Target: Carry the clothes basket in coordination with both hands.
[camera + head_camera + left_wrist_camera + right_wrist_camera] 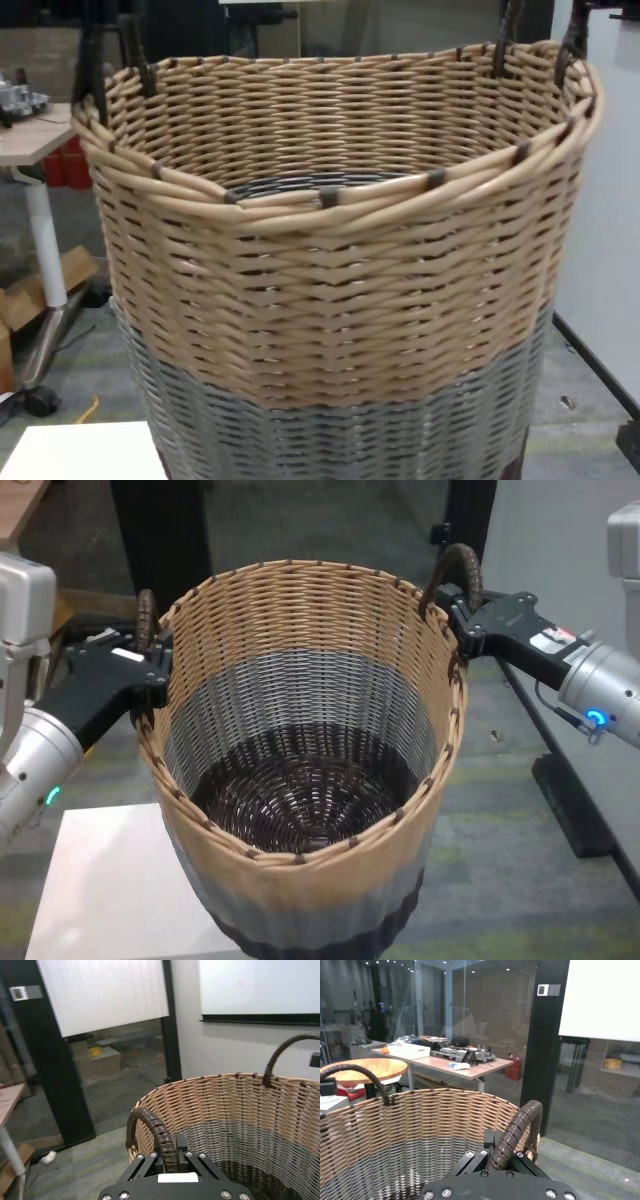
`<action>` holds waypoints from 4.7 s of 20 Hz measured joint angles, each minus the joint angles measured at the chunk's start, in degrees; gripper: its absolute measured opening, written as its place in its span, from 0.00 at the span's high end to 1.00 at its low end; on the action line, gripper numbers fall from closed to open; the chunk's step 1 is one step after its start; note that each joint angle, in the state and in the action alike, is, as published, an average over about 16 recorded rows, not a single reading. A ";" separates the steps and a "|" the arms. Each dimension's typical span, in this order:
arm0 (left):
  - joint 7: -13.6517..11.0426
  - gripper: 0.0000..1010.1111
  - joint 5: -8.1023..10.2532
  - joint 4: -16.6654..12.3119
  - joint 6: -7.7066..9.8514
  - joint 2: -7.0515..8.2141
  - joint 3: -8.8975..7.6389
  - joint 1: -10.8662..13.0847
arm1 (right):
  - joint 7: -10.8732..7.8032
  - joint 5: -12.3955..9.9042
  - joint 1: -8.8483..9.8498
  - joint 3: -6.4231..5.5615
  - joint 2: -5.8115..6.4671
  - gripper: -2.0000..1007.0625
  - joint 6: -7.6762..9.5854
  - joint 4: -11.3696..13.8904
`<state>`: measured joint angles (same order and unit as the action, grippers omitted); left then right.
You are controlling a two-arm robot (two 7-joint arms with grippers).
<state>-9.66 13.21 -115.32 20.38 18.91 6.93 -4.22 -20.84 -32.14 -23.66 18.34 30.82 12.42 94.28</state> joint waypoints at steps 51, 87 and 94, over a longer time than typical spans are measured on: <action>1.34 0.83 -5.64 14.86 -5.59 -3.15 -6.68 0.72 | -1.50 16.36 -5.43 7.79 -16.22 0.99 -8.27 -22.08; -0.40 0.83 -9.37 30.92 -22.97 -6.18 -8.65 -1.81 | -4.08 20.26 -10.02 7.89 -23.30 0.99 -17.08 -38.43; -1.31 0.83 -8.36 32.59 -23.45 -5.48 -8.75 -1.72 | -4.60 20.59 -10.55 7.68 -24.03 0.99 -17.65 -40.96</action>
<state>-10.97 4.84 -82.74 -3.06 13.43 -1.82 -5.94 -25.44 -11.56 -34.21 26.02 6.80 -5.23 53.32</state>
